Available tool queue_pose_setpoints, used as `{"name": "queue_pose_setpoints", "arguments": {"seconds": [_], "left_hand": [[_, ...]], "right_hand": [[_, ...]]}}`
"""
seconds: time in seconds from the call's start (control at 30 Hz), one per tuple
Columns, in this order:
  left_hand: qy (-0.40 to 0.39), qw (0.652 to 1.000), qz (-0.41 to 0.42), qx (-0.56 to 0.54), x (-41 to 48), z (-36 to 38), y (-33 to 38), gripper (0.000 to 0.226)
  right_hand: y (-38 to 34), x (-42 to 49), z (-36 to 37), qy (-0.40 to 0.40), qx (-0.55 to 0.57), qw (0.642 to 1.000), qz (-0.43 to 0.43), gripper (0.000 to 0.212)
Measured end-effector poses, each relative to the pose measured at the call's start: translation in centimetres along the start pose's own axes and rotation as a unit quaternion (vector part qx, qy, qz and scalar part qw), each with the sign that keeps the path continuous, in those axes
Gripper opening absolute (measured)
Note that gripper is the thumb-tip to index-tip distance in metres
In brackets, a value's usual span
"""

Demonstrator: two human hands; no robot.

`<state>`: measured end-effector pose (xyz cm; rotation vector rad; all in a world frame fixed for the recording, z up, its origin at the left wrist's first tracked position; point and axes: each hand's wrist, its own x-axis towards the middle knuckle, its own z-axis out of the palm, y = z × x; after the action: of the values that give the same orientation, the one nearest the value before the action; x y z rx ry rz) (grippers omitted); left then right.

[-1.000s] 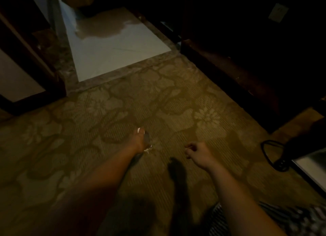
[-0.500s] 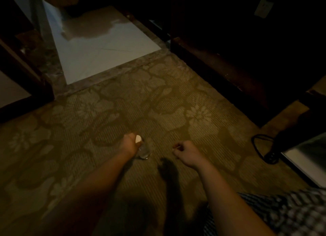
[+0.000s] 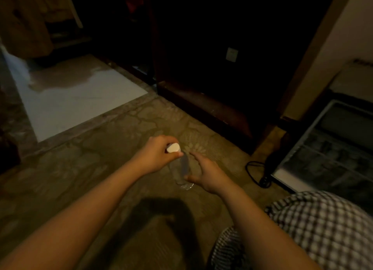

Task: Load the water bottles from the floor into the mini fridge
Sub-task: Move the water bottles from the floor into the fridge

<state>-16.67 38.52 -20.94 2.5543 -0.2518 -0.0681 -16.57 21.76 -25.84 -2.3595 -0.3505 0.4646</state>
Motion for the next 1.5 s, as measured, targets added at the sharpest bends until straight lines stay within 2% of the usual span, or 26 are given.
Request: {"name": "queue_pose_setpoints", "arguments": {"seconds": [0.1, 0.23, 0.4, 0.53, 0.63, 0.73, 0.93, 1.1, 1.27, 1.5], "left_hand": [[0.006, 0.998, 0.065, 0.007, 1.0, -1.8, 4.4, 0.024], [0.030, 0.985, 0.166, 0.027, 2.3, -3.1, 10.2, 0.022], [0.055, 0.960, 0.274, 0.030, 3.2, -3.3, 17.4, 0.027], [0.067, 0.948, 0.312, -0.005, 4.0, -2.2, 23.1, 0.028], [0.053, 0.945, 0.309, -0.090, 4.6, -0.8, 26.9, 0.026], [0.006, 0.946, 0.299, -0.127, 5.3, 1.1, 29.6, 0.028], [-0.149, 0.960, 0.229, -0.055, 7.3, 6.5, 32.1, 0.049], [-0.247, 0.945, 0.203, -0.066, 9.6, 11.4, 33.8, 0.043], [-0.281, 0.941, 0.133, -0.135, 14.4, 16.0, 33.5, 0.038], [-0.342, 0.922, 0.041, -0.178, 20.2, 21.6, 31.3, 0.031]], "right_hand": [[-0.7, -1.8, -3.2, 0.066, 0.021, 0.996, -0.054, 0.082], [-1.1, -4.8, -8.7, 0.128, 0.014, 0.983, -0.128, 0.074], [0.6, -8.8, -15.0, 0.193, -0.046, 0.972, -0.127, 0.069], [2.6, -12.1, -19.5, 0.244, -0.093, 0.961, -0.090, 0.062], [4.6, -15.0, -22.2, 0.275, -0.094, 0.954, -0.069, 0.056], [6.9, -17.6, -24.0, 0.295, -0.081, 0.951, -0.041, 0.059], [12.0, -20.2, -26.1, 0.367, 0.012, 0.930, 0.028, 0.058], [15.8, -18.5, -27.2, 0.424, 0.066, 0.900, 0.080, 0.050], [20.1, -14.5, -28.0, 0.411, 0.083, 0.898, 0.133, 0.051], [25.7, -8.1, -28.0, 0.334, 0.028, 0.918, 0.211, 0.056]]}}
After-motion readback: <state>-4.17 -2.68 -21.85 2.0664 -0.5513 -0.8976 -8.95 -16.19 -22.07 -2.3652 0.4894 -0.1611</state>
